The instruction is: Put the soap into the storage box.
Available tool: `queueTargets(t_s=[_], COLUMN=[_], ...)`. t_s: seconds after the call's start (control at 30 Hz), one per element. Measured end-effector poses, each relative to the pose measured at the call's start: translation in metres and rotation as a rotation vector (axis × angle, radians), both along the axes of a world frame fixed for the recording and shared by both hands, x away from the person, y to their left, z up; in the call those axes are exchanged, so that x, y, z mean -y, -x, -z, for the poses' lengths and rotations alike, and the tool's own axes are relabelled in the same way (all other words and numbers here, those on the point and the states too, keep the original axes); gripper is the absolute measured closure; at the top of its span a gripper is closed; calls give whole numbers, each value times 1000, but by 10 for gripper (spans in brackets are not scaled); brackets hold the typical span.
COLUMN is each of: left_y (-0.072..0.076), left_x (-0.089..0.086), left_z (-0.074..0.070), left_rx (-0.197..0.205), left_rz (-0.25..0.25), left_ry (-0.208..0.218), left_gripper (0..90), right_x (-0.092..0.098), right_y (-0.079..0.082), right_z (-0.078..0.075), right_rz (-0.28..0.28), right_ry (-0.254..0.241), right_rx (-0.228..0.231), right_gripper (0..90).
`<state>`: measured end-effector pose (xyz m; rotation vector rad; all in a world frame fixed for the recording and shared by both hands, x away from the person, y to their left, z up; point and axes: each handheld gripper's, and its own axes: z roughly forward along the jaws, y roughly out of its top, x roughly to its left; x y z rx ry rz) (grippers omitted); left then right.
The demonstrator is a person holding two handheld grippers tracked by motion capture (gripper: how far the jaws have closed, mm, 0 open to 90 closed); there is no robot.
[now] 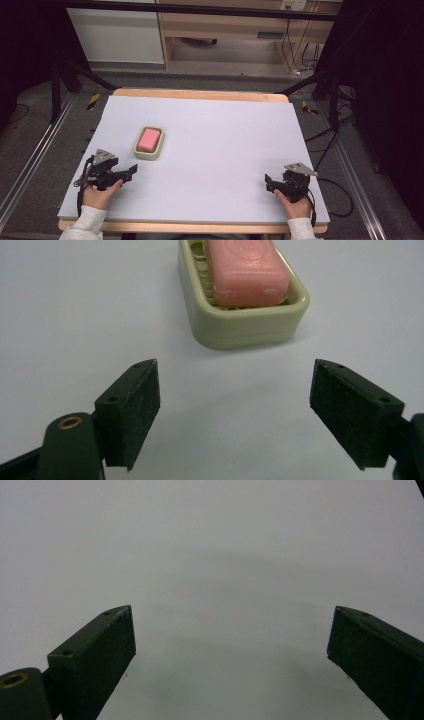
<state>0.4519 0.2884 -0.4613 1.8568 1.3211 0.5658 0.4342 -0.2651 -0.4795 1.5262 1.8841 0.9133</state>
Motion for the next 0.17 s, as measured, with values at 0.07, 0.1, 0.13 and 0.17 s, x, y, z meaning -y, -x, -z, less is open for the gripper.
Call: queueTargets(t_s=[0.07,0.1,0.13,0.17], left_y=[2,2,3,4], left_x=[-2,-3,-4,-4], left_z=[1,2,3,4], left_rx=[-1,1,1,-3], left_rz=[0,-2,-4,-7], left_ry=[-6,-10,-14,-13], left_gripper=[199,199,200,201], right_x=[0,0,1,1], right_y=[0,0,1,1], right_z=[0,0,0,0], right_rz=[4,4,1,1], right_ry=[0,0,1,2], right_rx=[-2,-2,-3,-2], right_gripper=[55,55,55,55])
